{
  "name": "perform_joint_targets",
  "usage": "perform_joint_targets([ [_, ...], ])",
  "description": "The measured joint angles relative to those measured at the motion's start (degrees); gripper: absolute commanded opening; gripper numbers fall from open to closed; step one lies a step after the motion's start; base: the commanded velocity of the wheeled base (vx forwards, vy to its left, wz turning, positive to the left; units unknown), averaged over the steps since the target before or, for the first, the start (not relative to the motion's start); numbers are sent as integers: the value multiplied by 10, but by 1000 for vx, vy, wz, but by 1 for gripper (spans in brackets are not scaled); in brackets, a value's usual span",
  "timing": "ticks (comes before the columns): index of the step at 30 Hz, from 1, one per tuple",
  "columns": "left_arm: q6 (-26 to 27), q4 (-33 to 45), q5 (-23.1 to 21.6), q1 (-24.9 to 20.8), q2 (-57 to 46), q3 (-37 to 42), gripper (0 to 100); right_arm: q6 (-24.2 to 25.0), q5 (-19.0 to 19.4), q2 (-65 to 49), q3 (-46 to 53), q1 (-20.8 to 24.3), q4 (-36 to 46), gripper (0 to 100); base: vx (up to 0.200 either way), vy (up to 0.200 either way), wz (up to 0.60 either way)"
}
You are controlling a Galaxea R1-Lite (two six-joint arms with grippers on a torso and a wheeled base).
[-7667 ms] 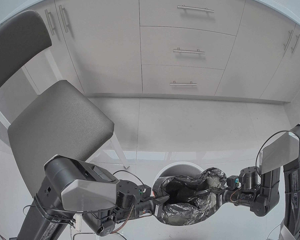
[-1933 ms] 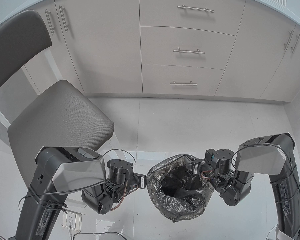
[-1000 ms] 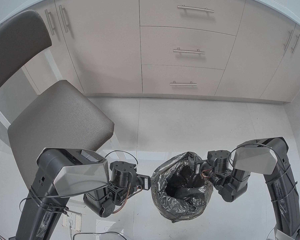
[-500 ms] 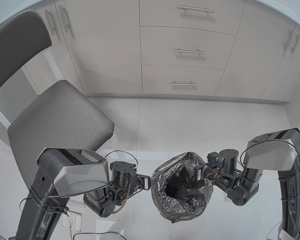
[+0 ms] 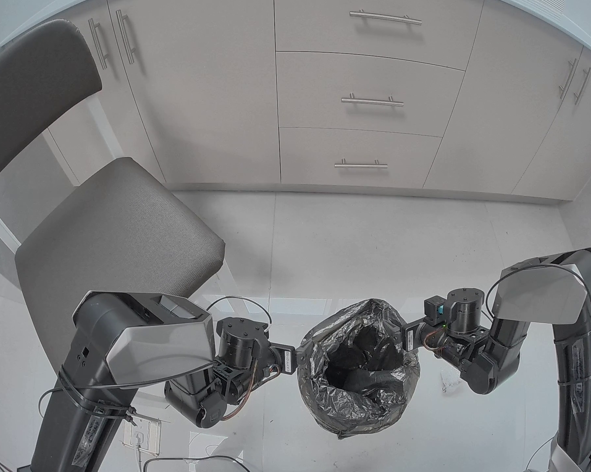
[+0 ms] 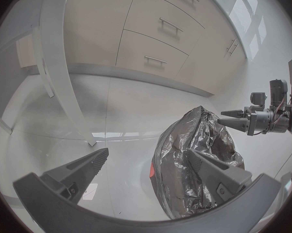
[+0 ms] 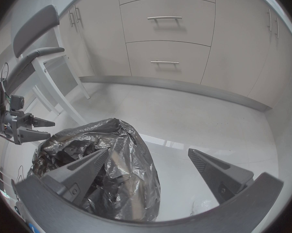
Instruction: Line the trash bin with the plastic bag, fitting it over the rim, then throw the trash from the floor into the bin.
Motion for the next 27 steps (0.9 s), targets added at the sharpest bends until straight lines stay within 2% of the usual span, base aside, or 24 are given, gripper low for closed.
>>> perform_joint_targets([
  [16, 1, 0, 2, 0, 1, 0, 100, -1, -14, 48, -44, -31, 3, 100, 0, 0, 0],
  [27, 1, 0, 2, 0, 1, 0, 100, 1, -13, 49, -60, -49, 76, 100, 0, 0, 0],
])
